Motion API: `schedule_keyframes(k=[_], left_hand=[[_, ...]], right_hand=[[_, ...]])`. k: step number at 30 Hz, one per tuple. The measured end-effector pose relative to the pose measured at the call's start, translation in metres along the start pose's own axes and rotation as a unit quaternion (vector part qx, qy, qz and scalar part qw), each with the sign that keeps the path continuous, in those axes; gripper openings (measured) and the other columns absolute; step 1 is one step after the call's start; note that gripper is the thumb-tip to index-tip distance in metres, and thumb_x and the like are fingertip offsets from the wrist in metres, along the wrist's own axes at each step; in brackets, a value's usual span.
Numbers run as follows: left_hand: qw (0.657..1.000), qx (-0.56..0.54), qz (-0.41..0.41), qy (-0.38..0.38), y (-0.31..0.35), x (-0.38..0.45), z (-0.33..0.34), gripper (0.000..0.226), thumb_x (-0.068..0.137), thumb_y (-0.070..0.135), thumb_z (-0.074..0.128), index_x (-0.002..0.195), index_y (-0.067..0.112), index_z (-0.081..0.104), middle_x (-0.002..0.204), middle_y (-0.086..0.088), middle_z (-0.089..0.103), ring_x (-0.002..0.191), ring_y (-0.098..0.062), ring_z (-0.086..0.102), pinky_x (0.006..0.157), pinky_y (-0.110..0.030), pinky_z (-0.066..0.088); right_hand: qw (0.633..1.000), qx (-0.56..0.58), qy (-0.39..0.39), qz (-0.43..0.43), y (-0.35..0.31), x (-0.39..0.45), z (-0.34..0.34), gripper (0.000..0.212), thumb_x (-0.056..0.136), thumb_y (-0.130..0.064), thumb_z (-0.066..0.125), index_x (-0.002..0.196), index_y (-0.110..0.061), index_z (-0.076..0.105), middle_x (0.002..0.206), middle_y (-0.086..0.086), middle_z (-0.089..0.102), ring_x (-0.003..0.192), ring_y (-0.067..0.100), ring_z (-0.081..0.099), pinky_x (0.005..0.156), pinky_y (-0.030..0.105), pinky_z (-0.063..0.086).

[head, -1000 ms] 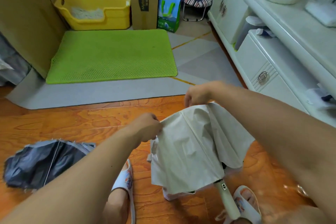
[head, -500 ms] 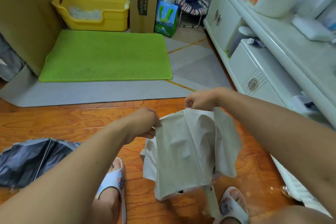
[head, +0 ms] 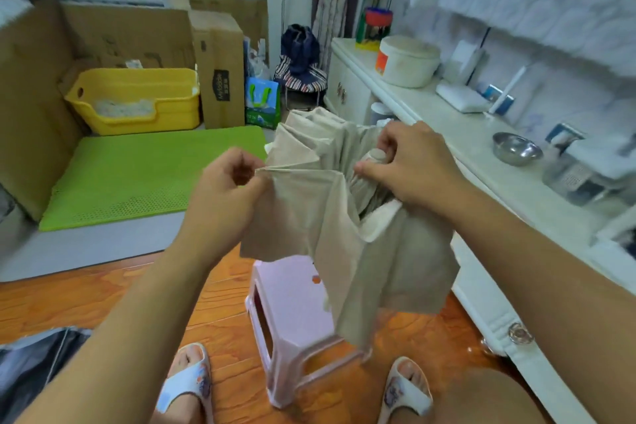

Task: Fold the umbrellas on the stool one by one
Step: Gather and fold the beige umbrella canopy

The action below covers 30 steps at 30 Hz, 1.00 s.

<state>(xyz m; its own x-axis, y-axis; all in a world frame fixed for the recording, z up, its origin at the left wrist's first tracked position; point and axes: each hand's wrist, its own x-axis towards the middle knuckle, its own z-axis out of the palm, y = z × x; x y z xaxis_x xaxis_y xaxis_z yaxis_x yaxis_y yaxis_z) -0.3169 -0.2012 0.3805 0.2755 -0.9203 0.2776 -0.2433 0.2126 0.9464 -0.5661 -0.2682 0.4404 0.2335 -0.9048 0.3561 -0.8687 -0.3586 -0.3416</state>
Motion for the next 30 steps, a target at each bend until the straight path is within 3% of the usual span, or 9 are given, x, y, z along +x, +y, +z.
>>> schedule_keyframes(k=[6, 11, 14, 17, 20, 23, 27, 30], left_hand=[[0.992, 0.081, -0.071, 0.065, -0.057, 0.0, 0.002, 0.013, 0.092, 0.01, 0.067, 0.081, 0.017, 0.066, 0.078, -0.001, 0.067, 0.071, -0.012, 0.059, 0.068, -0.031, 0.046], [0.989, 0.088, -0.091, 0.081, -0.077, 0.019, -0.007, 0.012, 0.093, 0.015, 0.069, 0.082, 0.02, 0.067, 0.079, 0.002, 0.065, 0.071, -0.013, 0.055, 0.067, -0.031, 0.043], [0.99, 0.065, -0.098, 0.077, -0.081, 0.029, -0.011, 0.009, 0.093, 0.018, 0.07, 0.084, 0.021, 0.068, 0.079, 0.002, 0.059, 0.069, -0.016, 0.05, 0.066, -0.031, 0.039], [0.992, 0.055, -0.096, 0.054, -0.083, 0.039, -0.009, 0.006, 0.092, 0.018, 0.069, 0.087, 0.021, 0.07, 0.074, -0.005, 0.051, 0.066, -0.019, 0.046, 0.062, -0.033, 0.037], [0.996, 0.042, -0.066, 0.041, -0.072, 0.037, -0.005, 0.014, 0.094, 0.017, 0.066, 0.096, 0.03, 0.069, 0.078, -0.009, 0.053, 0.065, -0.021, 0.05, 0.059, -0.034, 0.04], [0.999, 0.034, -0.003, 0.017, -0.056, 0.015, -0.008, 0.03, 0.098, 0.015, 0.062, 0.12, 0.035, 0.062, 0.095, -0.009, 0.056, 0.071, -0.019, 0.055, 0.064, -0.036, 0.048], [0.98, 0.099, 0.122, -0.125, -0.05, -0.022, -0.027, 0.044, 0.092, 0.011, 0.06, 0.129, 0.035, 0.063, 0.115, 0.0, 0.052, 0.1, -0.015, 0.057, 0.088, -0.02, 0.046], [0.955, 0.172, 0.157, -0.183, -0.059, -0.032, -0.035, 0.048, 0.088, 0.015, 0.067, 0.132, 0.034, 0.064, 0.128, 0.003, 0.043, 0.116, -0.013, 0.051, 0.101, -0.014, 0.037]], right_hand=[[1.0, 0.0, 0.017, 0.014, 0.002, -0.024, 0.067, 0.041, 0.078, -0.058, 0.074, 0.087, -0.025, 0.051, 0.076, -0.009, 0.049, 0.09, 0.023, 0.051, 0.082, 0.038, 0.033], [0.998, -0.033, -0.006, -0.045, 0.003, -0.004, 0.072, 0.032, 0.084, -0.057, 0.071, 0.109, -0.036, 0.069, 0.075, -0.023, 0.039, 0.108, 0.021, 0.047, 0.093, 0.039, 0.025], [0.997, -0.018, -0.031, -0.064, 0.014, 0.005, 0.069, 0.032, 0.086, -0.054, 0.07, 0.116, -0.042, 0.069, 0.081, -0.022, 0.047, 0.111, 0.02, 0.044, 0.102, 0.04, 0.024], [0.997, -0.02, -0.039, -0.07, 0.018, 0.016, 0.068, 0.031, 0.08, -0.062, 0.071, 0.106, -0.044, 0.072, 0.09, -0.021, 0.056, 0.108, 0.016, 0.039, 0.093, 0.034, 0.02], [0.996, -0.031, -0.033, -0.072, 0.013, 0.019, 0.062, 0.037, 0.074, -0.068, 0.069, 0.098, -0.041, 0.075, 0.091, -0.012, 0.059, 0.108, 0.018, 0.046, 0.088, 0.03, 0.022], [0.998, 0.024, -0.049, -0.041, 0.005, 0.014, 0.06, 0.024, 0.077, -0.048, 0.081, 0.093, -0.029, 0.077, 0.08, -0.013, 0.065, 0.092, 0.016, 0.061, 0.084, 0.035, 0.047], [0.999, 0.028, -0.034, 0.011, 0.006, 0.003, 0.064, 0.028, 0.075, -0.053, 0.081, 0.087, -0.029, 0.074, 0.08, -0.01, 0.07, 0.085, 0.017, 0.065, 0.078, 0.039, 0.054], [0.998, 0.049, -0.013, 0.031, 0.005, -0.007, 0.068, 0.029, 0.074, -0.053, 0.081, 0.088, -0.029, 0.073, 0.082, -0.011, 0.071, 0.086, 0.016, 0.065, 0.08, 0.039, 0.054]])
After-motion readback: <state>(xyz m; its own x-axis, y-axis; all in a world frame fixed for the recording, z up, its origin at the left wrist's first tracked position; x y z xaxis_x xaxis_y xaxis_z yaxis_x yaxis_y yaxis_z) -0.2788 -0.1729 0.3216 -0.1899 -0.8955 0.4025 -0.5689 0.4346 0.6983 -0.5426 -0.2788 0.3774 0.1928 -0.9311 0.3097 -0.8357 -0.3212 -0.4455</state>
